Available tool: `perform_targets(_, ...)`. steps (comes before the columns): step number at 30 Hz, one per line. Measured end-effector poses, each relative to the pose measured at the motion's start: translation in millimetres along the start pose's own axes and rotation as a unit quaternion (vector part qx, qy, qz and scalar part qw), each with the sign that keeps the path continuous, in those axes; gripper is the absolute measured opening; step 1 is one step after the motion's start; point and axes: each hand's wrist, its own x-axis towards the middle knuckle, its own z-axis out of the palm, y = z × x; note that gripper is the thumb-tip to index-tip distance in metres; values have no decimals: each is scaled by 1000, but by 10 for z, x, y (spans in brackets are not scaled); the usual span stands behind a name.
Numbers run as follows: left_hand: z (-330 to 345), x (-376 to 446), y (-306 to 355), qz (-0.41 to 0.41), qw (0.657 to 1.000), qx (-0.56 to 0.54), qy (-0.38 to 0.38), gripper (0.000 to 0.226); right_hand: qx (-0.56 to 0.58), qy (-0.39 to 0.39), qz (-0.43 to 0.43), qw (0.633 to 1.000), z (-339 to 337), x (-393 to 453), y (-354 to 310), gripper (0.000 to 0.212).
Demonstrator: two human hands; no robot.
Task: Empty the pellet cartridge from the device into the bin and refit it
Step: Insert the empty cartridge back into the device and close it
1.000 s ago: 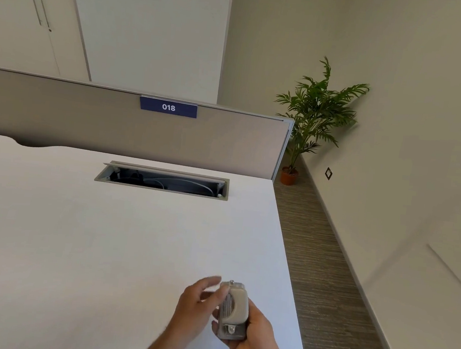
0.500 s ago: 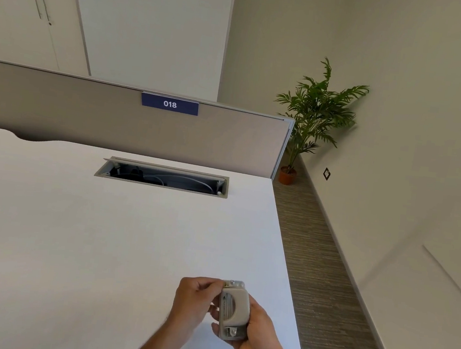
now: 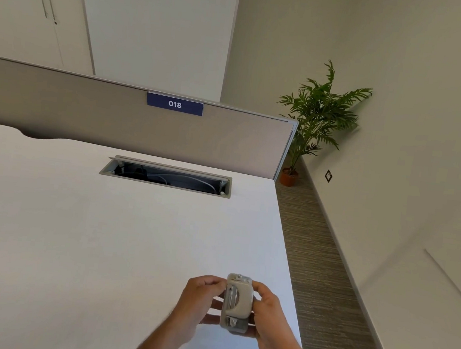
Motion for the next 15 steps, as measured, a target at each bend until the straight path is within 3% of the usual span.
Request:
perform_targets(9, -74, -10, -96, -7, 998, -3, -64, 49, 5, 43, 0, 999, -37, 66, 2, 40)
perform_targets(15, -73, 3, -134, -1, 999, 29, -41, 46, -10, 49, -7, 999, -6, 57, 15, 39)
